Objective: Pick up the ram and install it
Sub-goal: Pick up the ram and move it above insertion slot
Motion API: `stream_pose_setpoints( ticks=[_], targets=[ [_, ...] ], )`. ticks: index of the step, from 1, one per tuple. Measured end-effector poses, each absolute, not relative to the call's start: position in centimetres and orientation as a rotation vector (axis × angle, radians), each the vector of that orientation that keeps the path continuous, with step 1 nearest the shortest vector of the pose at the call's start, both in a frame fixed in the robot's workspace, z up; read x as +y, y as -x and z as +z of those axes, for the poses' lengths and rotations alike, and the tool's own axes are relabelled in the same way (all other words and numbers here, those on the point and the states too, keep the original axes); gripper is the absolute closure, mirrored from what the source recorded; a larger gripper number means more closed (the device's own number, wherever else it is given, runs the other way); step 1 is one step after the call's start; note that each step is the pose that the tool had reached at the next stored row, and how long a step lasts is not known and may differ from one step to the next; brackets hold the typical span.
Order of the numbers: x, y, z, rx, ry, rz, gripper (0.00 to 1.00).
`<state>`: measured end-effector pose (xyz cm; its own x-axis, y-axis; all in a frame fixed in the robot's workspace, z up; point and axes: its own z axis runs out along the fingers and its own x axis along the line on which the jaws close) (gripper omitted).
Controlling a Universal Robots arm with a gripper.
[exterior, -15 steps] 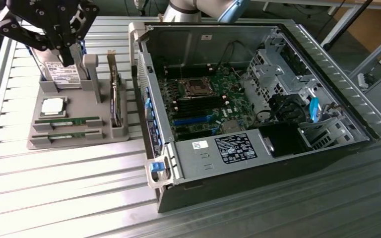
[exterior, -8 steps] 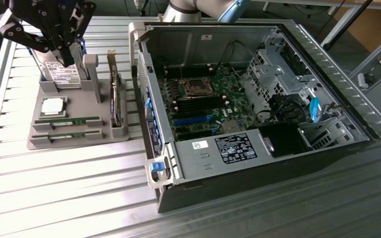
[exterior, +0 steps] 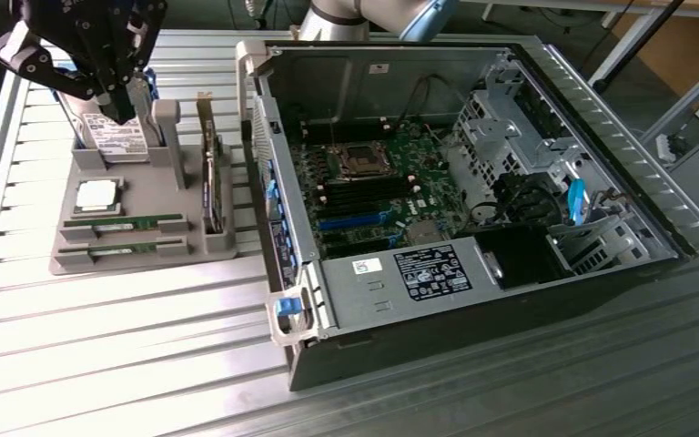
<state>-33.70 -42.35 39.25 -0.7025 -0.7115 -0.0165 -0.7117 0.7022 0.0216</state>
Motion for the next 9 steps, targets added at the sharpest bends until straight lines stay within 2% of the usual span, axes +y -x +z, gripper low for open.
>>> stream_pose_setpoints(
  ticks=[9],
  targets=[
    [-42.35, 33.72, 39.25, 2.73, 1.559, 0.021, 0.91]
  ],
)
